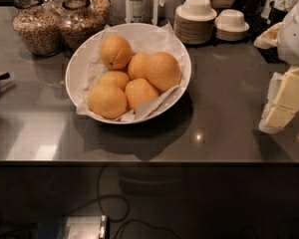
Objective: Pick orange from white bowl
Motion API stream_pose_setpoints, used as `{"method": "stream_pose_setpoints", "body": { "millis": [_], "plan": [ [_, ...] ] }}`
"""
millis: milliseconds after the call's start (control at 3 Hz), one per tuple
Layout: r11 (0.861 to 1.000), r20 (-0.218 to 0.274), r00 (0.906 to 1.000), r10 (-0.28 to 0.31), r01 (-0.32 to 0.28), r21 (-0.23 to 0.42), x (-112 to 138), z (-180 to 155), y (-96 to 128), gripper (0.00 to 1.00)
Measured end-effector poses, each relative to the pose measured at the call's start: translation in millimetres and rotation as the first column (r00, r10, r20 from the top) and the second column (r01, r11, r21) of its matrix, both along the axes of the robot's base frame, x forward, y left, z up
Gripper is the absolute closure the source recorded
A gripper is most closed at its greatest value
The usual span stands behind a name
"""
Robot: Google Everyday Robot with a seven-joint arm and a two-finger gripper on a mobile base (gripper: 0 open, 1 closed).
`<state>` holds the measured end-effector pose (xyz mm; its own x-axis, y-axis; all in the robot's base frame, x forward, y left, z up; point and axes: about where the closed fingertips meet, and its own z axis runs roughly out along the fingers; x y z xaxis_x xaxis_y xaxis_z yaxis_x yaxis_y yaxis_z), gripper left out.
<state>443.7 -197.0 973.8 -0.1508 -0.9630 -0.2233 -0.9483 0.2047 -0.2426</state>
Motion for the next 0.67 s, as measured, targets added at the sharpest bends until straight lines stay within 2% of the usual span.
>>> {"method": "stream_pose_setpoints", "body": {
  "millis": [333, 667],
  "plan": [
    [0.983, -0.008, 0.9846, 0.174, -0.174, 0.052, 13.5, -4.5, 51.0, 0.00],
    [0.930, 0.018, 0.9336, 0.358, -0.358, 0.088, 24.5, 3.2, 112.9, 0.00]
  ]
}}
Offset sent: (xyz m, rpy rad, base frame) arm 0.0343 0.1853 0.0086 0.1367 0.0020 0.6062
